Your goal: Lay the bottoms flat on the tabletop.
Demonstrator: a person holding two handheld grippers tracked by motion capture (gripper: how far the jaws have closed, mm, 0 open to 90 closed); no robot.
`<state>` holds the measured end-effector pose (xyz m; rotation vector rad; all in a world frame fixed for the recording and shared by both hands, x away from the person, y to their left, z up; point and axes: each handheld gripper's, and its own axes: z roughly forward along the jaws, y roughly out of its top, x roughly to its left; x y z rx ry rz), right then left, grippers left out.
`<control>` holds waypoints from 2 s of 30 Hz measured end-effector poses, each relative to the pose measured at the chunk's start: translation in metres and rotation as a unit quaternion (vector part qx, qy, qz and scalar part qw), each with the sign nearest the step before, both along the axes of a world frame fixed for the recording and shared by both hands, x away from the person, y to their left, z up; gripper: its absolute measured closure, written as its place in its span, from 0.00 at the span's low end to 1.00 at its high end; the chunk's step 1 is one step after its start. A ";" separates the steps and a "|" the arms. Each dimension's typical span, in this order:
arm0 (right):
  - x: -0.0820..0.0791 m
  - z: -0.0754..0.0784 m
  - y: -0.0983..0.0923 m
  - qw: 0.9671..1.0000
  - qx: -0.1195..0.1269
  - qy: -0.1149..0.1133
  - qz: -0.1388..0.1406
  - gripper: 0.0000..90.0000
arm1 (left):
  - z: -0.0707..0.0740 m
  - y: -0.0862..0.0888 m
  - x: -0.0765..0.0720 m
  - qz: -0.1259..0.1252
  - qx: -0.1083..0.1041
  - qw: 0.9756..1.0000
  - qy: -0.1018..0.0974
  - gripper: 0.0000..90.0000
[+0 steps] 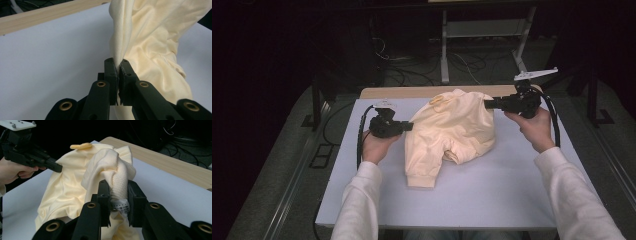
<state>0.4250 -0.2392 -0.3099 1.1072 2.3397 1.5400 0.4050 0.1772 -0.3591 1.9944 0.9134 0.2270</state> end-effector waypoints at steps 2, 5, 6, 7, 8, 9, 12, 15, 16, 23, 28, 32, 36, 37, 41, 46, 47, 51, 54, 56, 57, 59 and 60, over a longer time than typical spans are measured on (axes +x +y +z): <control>0.001 0.001 0.000 1.000 0.000 -0.001 -0.001 0.82 | 0.003 0.002 0.000 0.004 -0.005 1.000 -0.005 0.94; 0.006 0.004 0.002 1.000 0.001 -0.001 -0.004 0.82 | 0.006 0.007 0.000 0.010 -0.006 1.000 -0.008 0.94; 0.007 0.005 0.003 1.000 0.001 -0.002 -0.004 0.82 | 0.006 0.009 0.000 0.012 -0.005 1.000 -0.009 0.94; 0.008 0.006 0.004 1.000 0.003 -0.001 -0.005 0.82 | 0.007 0.011 -0.001 0.014 -0.006 1.000 -0.009 0.94; 0.009 0.006 0.005 1.000 0.005 -0.001 -0.004 0.82 | 0.007 0.013 -0.001 0.016 -0.005 1.000 -0.010 0.94; 0.011 0.007 0.006 1.000 0.005 -0.001 -0.004 0.82 | 0.008 0.014 -0.001 0.019 -0.007 1.000 -0.010 0.94; 0.015 0.010 0.012 1.000 0.002 -0.004 -0.005 0.82 | 0.010 0.019 -0.002 0.025 -0.011 1.000 -0.014 0.94; 0.020 0.017 0.018 1.000 0.004 -0.011 -0.006 0.82 | 0.015 0.023 -0.003 0.030 -0.014 0.999 -0.021 0.94; 0.022 0.020 0.020 1.000 0.007 -0.011 -0.006 0.82 | 0.016 0.025 -0.004 0.032 -0.016 0.999 -0.024 0.94; 0.031 0.043 0.035 0.999 0.023 -0.031 0.001 0.82 | 0.028 0.038 -0.010 0.048 -0.041 0.997 -0.042 0.94; 0.036 0.040 0.044 0.999 0.026 -0.026 0.006 0.82 | 0.026 0.046 -0.012 0.059 -0.050 0.996 -0.044 0.94; 0.037 0.022 0.047 1.000 0.026 -0.012 0.010 0.81 | 0.018 0.050 -0.013 0.066 -0.058 0.995 -0.039 0.94; 0.035 -0.003 0.048 1.000 0.020 0.010 0.014 0.81 | 0.013 0.054 -0.014 0.072 -0.066 0.995 -0.037 0.94; 0.034 -0.009 0.048 1.000 0.019 0.014 0.013 0.81 | 0.012 0.054 -0.014 0.072 -0.066 0.994 -0.037 0.94; 0.033 -0.030 0.045 0.999 0.017 0.034 0.009 0.79 | 0.013 0.054 -0.015 0.072 -0.068 0.994 -0.038 0.94; 0.033 -0.037 0.040 0.999 0.021 0.041 -0.002 0.79 | 0.025 0.047 -0.014 0.061 -0.074 0.994 -0.042 0.95; 0.033 -0.036 0.039 0.999 0.021 0.040 -0.004 0.78 | 0.028 0.045 -0.013 0.060 -0.076 0.994 -0.043 0.95; 0.029 -0.030 0.032 0.999 0.029 0.031 -0.022 0.56 | 0.037 0.037 -0.011 0.052 -0.075 0.994 -0.052 0.95; 0.027 -0.031 0.022 0.997 0.054 0.030 -0.035 0.40 | 0.035 0.032 -0.011 0.045 -0.069 0.995 -0.047 0.95; 0.027 -0.032 0.013 0.997 0.052 0.030 -0.053 0.25 | 0.032 0.029 -0.011 0.042 -0.066 0.996 -0.046 0.95; 0.027 -0.032 0.013 0.997 0.052 0.030 -0.053 0.25 | 0.030 0.028 -0.011 0.042 -0.070 0.996 -0.044 0.95; 0.027 -0.034 0.008 0.996 0.050 0.034 -0.060 0.17 | 0.027 0.026 -0.011 0.039 -0.082 0.995 -0.043 0.95; 0.027 -0.034 0.006 0.996 0.054 0.039 -0.063 0.15 | 0.026 0.026 -0.012 0.037 -0.089 0.994 -0.041 0.95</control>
